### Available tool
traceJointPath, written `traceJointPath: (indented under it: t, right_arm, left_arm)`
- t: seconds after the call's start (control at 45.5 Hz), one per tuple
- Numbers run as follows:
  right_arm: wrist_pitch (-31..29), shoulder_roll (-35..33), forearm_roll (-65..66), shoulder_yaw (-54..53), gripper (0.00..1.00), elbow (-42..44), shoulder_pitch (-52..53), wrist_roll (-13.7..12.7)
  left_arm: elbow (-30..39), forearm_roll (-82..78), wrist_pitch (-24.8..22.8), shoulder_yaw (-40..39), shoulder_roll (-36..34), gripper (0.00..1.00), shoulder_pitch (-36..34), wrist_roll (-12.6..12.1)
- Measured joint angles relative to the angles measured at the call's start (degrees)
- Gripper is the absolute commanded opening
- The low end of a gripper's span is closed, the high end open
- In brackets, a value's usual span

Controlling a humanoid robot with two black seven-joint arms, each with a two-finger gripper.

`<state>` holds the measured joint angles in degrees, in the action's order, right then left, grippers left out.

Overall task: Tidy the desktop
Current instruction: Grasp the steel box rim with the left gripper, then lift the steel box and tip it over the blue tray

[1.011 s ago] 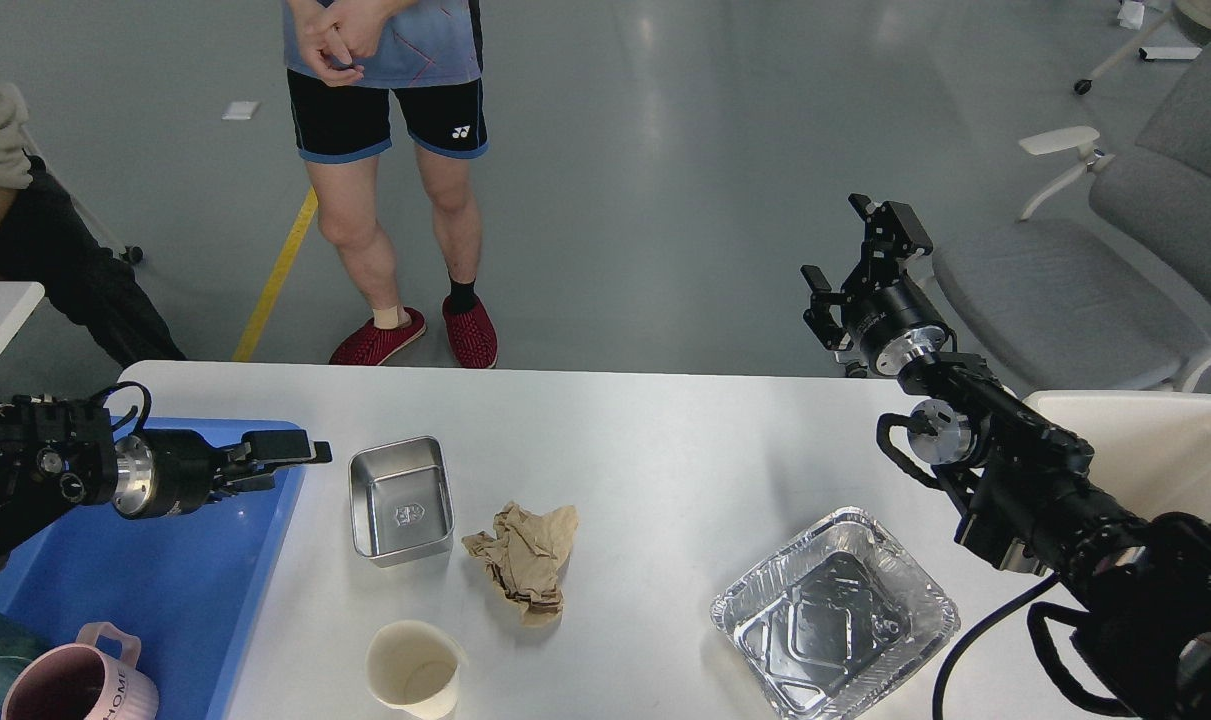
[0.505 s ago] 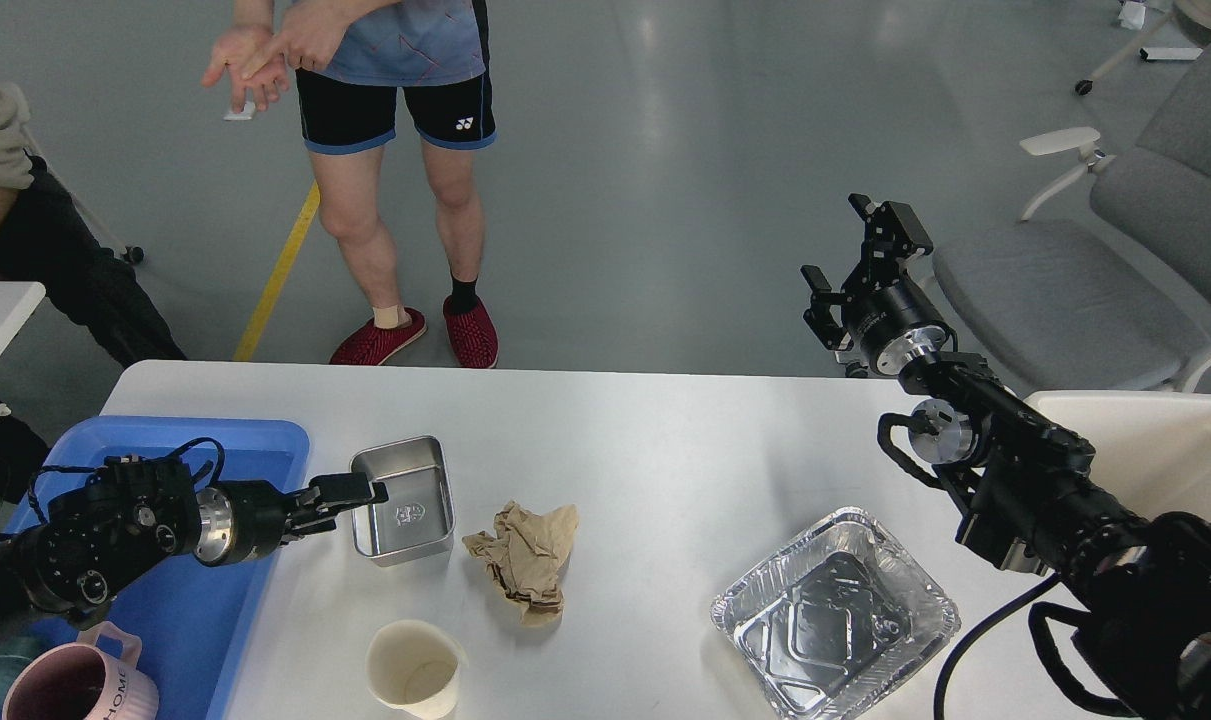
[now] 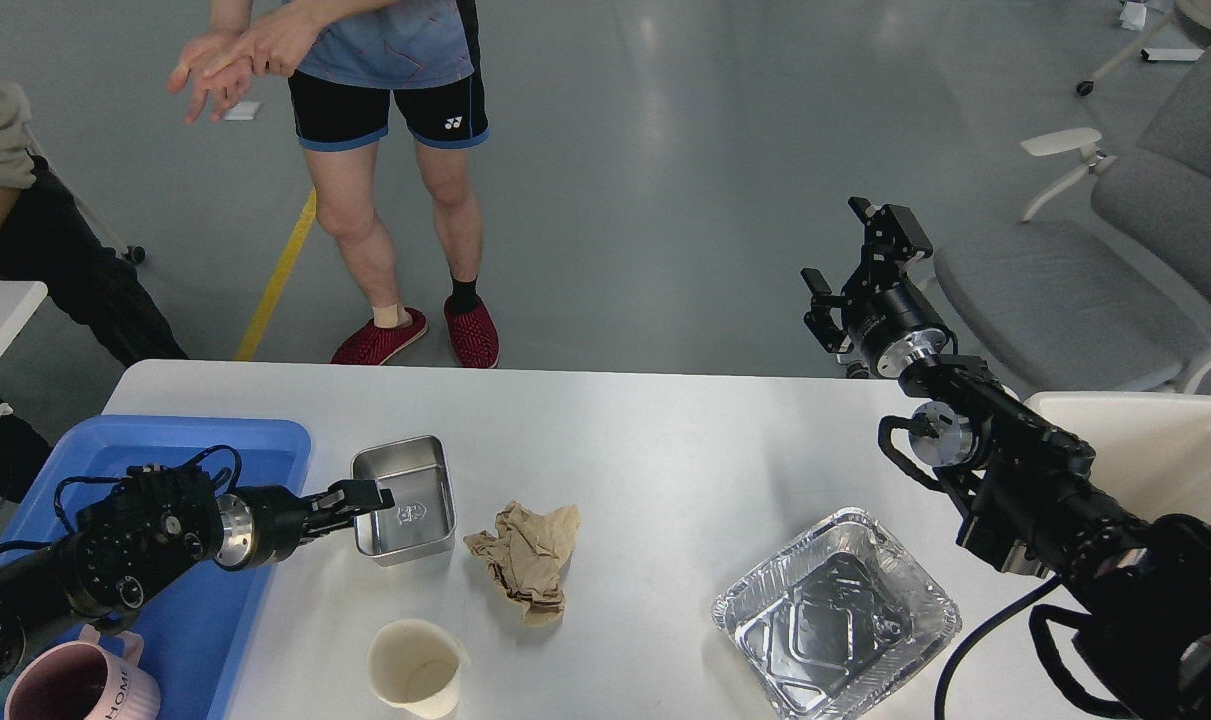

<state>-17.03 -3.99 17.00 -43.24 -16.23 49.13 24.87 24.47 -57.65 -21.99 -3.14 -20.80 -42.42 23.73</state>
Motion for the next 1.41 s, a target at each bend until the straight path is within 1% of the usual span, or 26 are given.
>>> traceJointPath:
  t: [0.154,0.176,0.22,0.264,0.33,0.549,0.813,1.121,1.274,1.406]
  right_arm:
    - [0.0,-0.1,0.0,0.0,1.0,0.0,0.0,0.0]
    - [0.0,-0.1,0.0,0.0,1.0,0.0,0.0,0.0]
    - [0.0,-0.1,0.0,0.1,1.0,0.0,-0.1,0.0]
    - [0.0,-0.1,0.0,0.1,1.0,0.0,-0.1,0.0]
    - [0.0,-0.1,0.0,0.1,1.0,0.0,-0.1,0.0]
    - [0.0,-0.1,0.0,0.2,1.0,0.1,0.0,0.0]
    - [0.0,-0.1,0.0,0.2,1.0,0.1,0.0,0.0]
    - [0.0,-0.1,0.0,0.2,1.0,0.1,0.0,0.0]
    - [0.0,0.0,0.0,0.2,1.0,0.0,0.0,0.0]
    - [0.0,0.0,0.0,0.2,1.0,0.0,0.0,0.0]
  left_arm:
    - [-0.5,0.0,0.0,0.0,0.6,0.41,0.1,-0.3]
    - [-0.5,0.0,0.0,0.0,0.7,0.38,0.1,-0.3]
    - [-0.5,0.0,0.0,0.0,0.7,0.29,0.1,-0.3]
    - [-0.5,0.0,0.0,0.0,0.7,0.22,0.1,-0.3]
    - [-0.5,0.0,0.0,0.0,0.7,0.19,0.1,-0.3]
    - [-0.5,-0.1,-0.6,0.1,0.7,0.01,-0.1,-0.2]
    - [-0.5,-0.3,-0.6,1.4,0.2,0.0,-0.5,-0.4]
    - [-0.5,-0.5,-0.9,2.3,-1.0,0.0,-1.9,-0.2]
    - [-0.5,-0.7,-1.1,2.6,-2.0,0.0,-3.4,-0.2]
    - [-0.4,-0.7,-2.1,4.6,-3.0,0.0,-4.9,0.1]
